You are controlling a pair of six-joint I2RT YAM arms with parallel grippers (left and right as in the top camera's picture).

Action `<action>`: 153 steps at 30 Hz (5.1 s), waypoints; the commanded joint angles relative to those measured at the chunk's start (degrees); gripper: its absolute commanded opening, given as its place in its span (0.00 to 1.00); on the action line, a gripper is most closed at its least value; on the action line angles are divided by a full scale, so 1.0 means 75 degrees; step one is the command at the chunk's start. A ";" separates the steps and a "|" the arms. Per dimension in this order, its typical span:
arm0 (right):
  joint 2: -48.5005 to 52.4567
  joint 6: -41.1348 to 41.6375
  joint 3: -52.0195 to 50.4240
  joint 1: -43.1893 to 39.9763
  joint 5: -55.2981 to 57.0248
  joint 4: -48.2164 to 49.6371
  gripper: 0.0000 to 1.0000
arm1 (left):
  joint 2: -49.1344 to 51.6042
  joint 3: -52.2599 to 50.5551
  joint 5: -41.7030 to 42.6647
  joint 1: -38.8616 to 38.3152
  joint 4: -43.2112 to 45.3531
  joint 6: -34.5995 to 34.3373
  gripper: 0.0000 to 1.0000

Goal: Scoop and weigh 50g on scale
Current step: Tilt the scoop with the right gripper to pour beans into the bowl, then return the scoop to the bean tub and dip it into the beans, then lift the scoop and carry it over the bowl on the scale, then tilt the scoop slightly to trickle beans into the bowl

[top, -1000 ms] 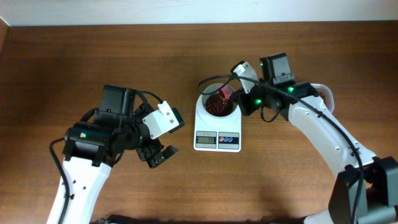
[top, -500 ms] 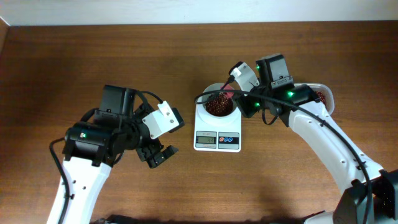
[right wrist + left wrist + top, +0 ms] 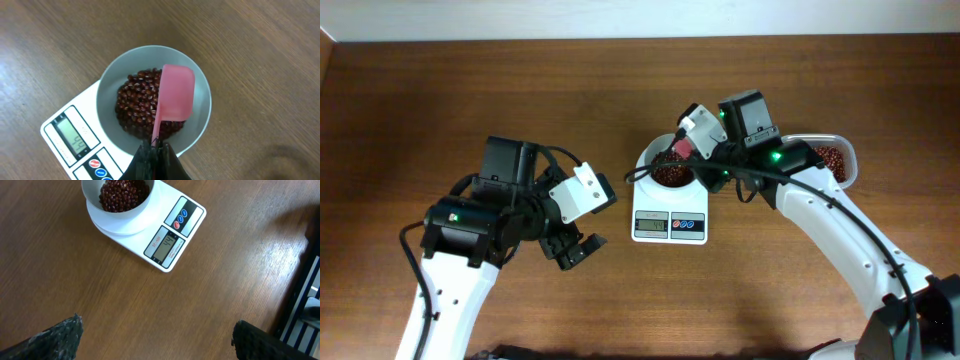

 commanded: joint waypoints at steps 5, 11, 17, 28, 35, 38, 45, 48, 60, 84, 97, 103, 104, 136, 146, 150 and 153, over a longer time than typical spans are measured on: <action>-0.1212 0.0510 0.0839 -0.1690 -0.0501 -0.0621 0.04 | 0.0003 -0.0015 0.0032 0.0035 0.0009 -0.0064 0.99; -0.1172 0.0507 0.0810 -0.4538 -0.0140 -0.1757 0.04 | 0.0003 -0.0015 0.0029 0.0035 0.0009 -0.0064 0.99; 0.0015 0.0507 0.0787 -0.5257 -0.0204 -0.2311 0.04 | 0.0003 -0.0015 0.0029 0.0035 0.0009 -0.0064 0.99; 0.1326 0.0312 0.0758 -0.5260 -0.1466 -0.3191 0.04 | 0.0003 -0.0015 0.0029 0.0035 0.0009 -0.0064 0.99; 0.1329 0.0216 0.0758 -0.5260 -0.2148 -0.3235 0.04 | 0.0003 -0.0015 0.0032 0.0035 0.0009 -0.0064 0.99; 0.1335 0.0216 0.0670 -0.5260 -0.2142 -0.3028 0.04 | 0.0003 -0.0015 0.0029 0.0035 0.0009 -0.0064 0.99; 0.1827 0.0219 0.0577 -0.5260 -0.2145 -0.2667 0.04 | 0.0003 -0.0015 0.0029 0.0035 0.0009 -0.0064 0.99; 0.1944 0.0219 0.0577 -0.5257 -0.2503 -0.2672 0.04 | 0.0003 -0.0015 0.0029 0.0035 0.0009 -0.0064 0.99; 0.1944 0.0216 0.0577 -0.6417 -0.4619 -0.2634 0.04 | 0.0003 -0.0015 0.0032 0.0035 0.0009 -0.0064 0.99; 0.1941 0.0219 0.0577 -0.6306 -0.8230 -0.2911 0.04 | 0.0003 -0.0015 0.0029 0.0035 0.0009 -0.0064 0.99; 0.1941 0.0251 0.0580 -0.3104 -0.7332 -0.1865 0.04 | 0.0003 -0.0015 0.0032 0.0035 0.0009 -0.0064 0.99; 0.1912 0.0251 0.0664 -0.2401 -0.5869 -0.1256 0.04 | 0.0003 -0.0015 0.0032 0.0035 0.0009 -0.0064 0.99; 0.1883 0.0248 0.0758 -0.2355 -0.5616 -0.1256 0.04 | 0.0003 -0.0015 0.0032 0.0035 0.0009 -0.0064 0.99; 0.0889 -0.0277 0.1081 -0.1501 -0.3314 -0.0991 0.04 | 0.0003 -0.0015 0.0032 0.0035 0.0009 -0.0064 0.99; 0.0903 -0.0090 0.1081 -0.1501 -0.2987 -0.0973 0.04 | 0.0003 -0.0015 0.0029 0.0035 0.0009 -0.0064 0.99; 0.0903 -0.0087 0.1081 -0.1501 -0.2990 -0.0979 0.04 | 0.0003 -0.0015 0.0032 0.0035 0.0009 -0.0064 0.99; 0.0903 0.0169 0.1081 -0.1515 -0.2990 -0.0973 0.04 | 0.0003 -0.0015 0.0032 0.0035 0.0009 -0.0064 0.99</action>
